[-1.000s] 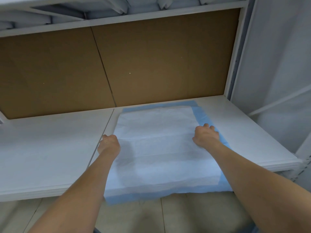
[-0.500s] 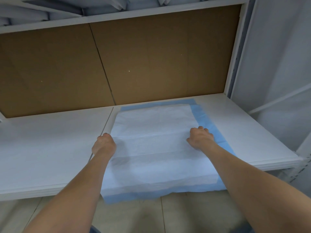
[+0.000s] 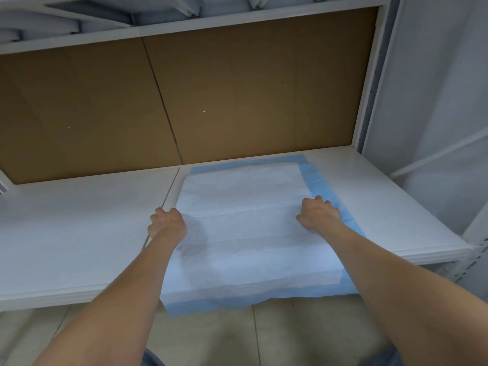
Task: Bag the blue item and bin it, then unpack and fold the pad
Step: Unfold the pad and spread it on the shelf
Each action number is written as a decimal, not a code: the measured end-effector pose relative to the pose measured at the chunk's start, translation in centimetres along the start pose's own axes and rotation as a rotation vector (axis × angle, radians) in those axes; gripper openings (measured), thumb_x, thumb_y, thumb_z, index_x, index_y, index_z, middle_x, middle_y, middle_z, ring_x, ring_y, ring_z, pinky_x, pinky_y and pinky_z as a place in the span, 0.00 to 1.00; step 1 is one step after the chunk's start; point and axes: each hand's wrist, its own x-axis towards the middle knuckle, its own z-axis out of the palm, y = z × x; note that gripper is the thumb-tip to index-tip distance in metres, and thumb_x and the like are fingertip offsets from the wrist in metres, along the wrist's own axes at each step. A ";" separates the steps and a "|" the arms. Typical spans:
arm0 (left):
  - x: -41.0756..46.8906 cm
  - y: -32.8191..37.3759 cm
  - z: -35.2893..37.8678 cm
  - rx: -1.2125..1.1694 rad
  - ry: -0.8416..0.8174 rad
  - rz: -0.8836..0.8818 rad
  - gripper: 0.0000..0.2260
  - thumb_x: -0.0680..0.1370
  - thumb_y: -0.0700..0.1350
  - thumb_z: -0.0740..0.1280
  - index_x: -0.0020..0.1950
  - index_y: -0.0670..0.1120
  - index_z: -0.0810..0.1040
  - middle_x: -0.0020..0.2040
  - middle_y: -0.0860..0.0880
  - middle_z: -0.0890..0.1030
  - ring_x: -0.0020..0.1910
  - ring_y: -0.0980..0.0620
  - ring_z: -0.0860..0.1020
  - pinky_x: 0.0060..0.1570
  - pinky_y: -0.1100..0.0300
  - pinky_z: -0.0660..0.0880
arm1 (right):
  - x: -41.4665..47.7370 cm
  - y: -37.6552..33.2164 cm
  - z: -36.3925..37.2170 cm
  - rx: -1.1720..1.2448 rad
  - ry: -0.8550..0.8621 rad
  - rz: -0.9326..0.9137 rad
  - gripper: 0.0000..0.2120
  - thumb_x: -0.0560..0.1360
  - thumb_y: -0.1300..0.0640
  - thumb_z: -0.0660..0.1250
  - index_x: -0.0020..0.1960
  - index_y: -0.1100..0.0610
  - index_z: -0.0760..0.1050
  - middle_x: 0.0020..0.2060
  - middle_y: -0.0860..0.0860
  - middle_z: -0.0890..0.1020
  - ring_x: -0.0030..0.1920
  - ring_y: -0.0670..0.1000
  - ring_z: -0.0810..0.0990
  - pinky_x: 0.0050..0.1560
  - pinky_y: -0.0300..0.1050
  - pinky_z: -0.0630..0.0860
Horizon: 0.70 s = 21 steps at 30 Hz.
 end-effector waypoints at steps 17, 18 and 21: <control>-1.3 -0.6 -1.7 0.023 -0.249 0.050 0.07 0.77 0.32 0.58 0.51 0.38 0.74 0.50 0.42 0.77 0.47 0.48 0.79 0.43 0.61 0.77 | -1.1 1.6 -1.4 -0.077 -0.028 0.191 0.20 0.76 0.59 0.61 0.68 0.57 0.68 0.63 0.56 0.71 0.64 0.58 0.68 0.61 0.48 0.70; -1.3 -0.6 -2.2 0.042 -0.272 0.051 0.07 0.78 0.33 0.59 0.42 0.40 0.72 0.41 0.45 0.76 0.38 0.51 0.77 0.34 0.65 0.75 | -1.1 1.4 -1.6 -0.099 -0.027 0.199 0.20 0.76 0.59 0.61 0.68 0.57 0.68 0.63 0.56 0.71 0.64 0.58 0.69 0.63 0.49 0.70; 0.1 -0.2 -2.7 -0.032 -0.265 0.056 0.09 0.79 0.35 0.59 0.39 0.41 0.70 0.37 0.47 0.71 0.38 0.50 0.74 0.32 0.64 0.73 | -0.2 0.8 -1.9 -0.118 0.048 0.163 0.23 0.75 0.58 0.61 0.69 0.56 0.64 0.64 0.57 0.68 0.64 0.58 0.67 0.64 0.52 0.67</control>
